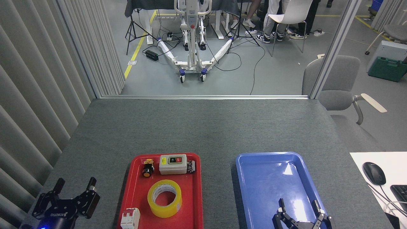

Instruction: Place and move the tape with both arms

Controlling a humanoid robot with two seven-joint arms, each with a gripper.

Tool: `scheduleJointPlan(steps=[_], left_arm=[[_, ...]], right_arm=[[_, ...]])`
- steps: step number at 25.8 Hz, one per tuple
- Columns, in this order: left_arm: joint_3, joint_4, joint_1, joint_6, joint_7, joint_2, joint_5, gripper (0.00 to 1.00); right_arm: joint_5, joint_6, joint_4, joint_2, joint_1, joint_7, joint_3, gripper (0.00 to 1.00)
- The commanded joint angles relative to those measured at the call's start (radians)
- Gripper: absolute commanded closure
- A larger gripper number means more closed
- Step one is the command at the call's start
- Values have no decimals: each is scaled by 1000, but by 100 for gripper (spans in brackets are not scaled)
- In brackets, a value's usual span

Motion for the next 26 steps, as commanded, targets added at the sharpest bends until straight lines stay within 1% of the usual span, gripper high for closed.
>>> scheduleJointPlan(steps=[1,4,7,9,10,14,20,26], left_arm=[[1,6,1,-2,0,2,3,0],[-5,38,1,-19,31,2,1,0],[15,32,1,-66,32,3,5,0],[21,34,-1,-80,32,0,6,0],[21,34,-1,-82,34,2,6,0],[29,24,-1,-78,32,-10,6,0],[29,15,-2,-77,32,-10,6,0],[39,3,-2,-69,32,-9,6,0]], right_arm=[[2,-4,-7,-1,1,-3,3,1],[2,-7,-13,-14,-2,0,-1,1],[-1,-13,-10,-28,-2,0,-3,1],[-1,-11,-10,-39,-8,1,-1,1],[-1,-4,-10,-42,-8,3,0,1],[10,48,-22,-22,-2,9,10,1],[-4,44,-5,-53,-5,6,8,1],[-1,38,-13,-51,-5,5,26,1]])
